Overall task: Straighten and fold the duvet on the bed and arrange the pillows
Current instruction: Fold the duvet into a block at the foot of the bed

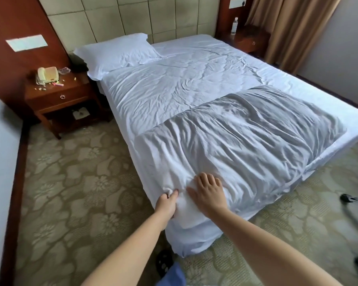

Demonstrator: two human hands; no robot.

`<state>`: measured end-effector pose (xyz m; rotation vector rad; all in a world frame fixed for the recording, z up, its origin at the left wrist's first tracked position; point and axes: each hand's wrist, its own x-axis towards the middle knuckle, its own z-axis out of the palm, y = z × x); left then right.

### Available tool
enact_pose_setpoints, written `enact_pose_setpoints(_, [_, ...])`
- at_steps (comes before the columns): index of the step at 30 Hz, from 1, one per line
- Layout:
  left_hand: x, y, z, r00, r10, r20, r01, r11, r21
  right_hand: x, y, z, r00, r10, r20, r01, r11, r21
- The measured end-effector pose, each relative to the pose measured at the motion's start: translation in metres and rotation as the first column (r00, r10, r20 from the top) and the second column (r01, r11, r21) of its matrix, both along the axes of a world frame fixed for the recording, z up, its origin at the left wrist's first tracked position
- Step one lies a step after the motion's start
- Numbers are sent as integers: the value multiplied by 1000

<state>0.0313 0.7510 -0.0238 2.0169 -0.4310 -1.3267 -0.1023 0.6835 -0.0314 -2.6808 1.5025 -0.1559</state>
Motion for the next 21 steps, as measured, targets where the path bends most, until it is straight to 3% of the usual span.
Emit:
enact_pose_setpoints(5, [-20, 6, 33, 954, -43, 297, 87, 987, -137, 4, -12, 24, 1000, 26, 0, -26, 990, 138])
enact_pose_setpoints(8, [-17, 0, 67, 970, 37, 241, 45, 944, -328, 4, -18, 63, 958, -94, 271, 30, 972, 233])
enact_pose_setpoints(10, [-11, -3, 84, 991, 80, 107, -23, 890, -456, 5, -19, 91, 884, -116, 453, 35, 982, 183])
enact_pose_setpoints(12, [-11, 1, 86, 998, 55, -23, -59, 851, -521, 0, -14, 96, 833, -130, 538, 51, 986, 161])
enact_pose_setpoints(14, [-22, 15, 68, 999, -9, -37, -9, 892, -453, -14, -7, 75, 887, -155, 434, 57, 971, 231])
enact_pose_setpoints(17, [-39, 42, 16, 993, -115, 37, 119, 979, -168, -37, 12, 28, 986, -134, 100, 75, 889, 452])
enact_pose_setpoints(20, [-42, 54, -9, 971, 93, -222, -111, 991, -71, -36, 21, 17, 984, -112, 139, 38, 893, 448])
enact_pose_setpoints(21, [-42, 54, -7, 968, 94, -234, -119, 988, -95, -33, 21, 20, 981, -97, 169, 19, 911, 412])
